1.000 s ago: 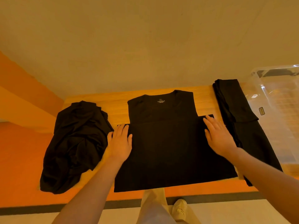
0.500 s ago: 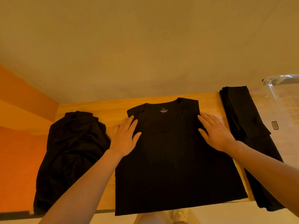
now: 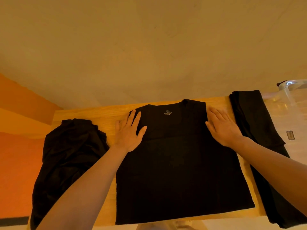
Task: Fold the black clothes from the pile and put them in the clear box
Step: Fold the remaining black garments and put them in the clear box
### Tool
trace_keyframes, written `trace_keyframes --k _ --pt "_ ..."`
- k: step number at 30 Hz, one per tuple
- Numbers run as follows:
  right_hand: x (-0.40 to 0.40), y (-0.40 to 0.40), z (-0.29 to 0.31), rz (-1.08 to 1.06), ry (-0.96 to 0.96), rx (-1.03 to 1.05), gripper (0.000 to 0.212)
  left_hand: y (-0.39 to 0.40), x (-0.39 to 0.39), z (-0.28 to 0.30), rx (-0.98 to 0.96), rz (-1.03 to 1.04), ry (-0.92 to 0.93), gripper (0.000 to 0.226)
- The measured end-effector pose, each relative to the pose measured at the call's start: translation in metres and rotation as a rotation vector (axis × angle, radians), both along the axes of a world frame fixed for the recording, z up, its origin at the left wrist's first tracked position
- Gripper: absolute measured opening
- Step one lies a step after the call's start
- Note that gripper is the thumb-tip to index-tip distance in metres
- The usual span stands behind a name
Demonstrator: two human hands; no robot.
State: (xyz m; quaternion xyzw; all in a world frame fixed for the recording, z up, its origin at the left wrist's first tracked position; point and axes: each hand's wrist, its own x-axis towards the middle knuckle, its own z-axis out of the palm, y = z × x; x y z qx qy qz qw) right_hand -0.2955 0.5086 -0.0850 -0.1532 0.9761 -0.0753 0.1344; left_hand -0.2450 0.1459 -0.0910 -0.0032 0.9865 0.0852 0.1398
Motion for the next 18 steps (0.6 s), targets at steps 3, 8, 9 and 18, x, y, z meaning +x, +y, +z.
trace_keyframes --k 3,8,9,18 --pt "0.013 0.023 0.012 0.042 0.004 -0.015 0.053 -0.013 0.026 0.005 -0.007 0.011 0.048 0.077" --pt "0.033 0.052 0.029 0.074 -0.060 0.053 0.042 -0.035 0.069 0.008 -0.016 -0.037 0.129 0.051" --pt "0.034 0.054 0.031 0.072 -0.084 0.058 0.040 -0.037 0.074 0.009 -0.005 -0.027 0.150 0.039" --pt "0.020 0.041 0.035 -0.190 -0.316 -0.122 0.017 -0.031 0.063 0.030 0.162 0.232 -0.068 0.020"
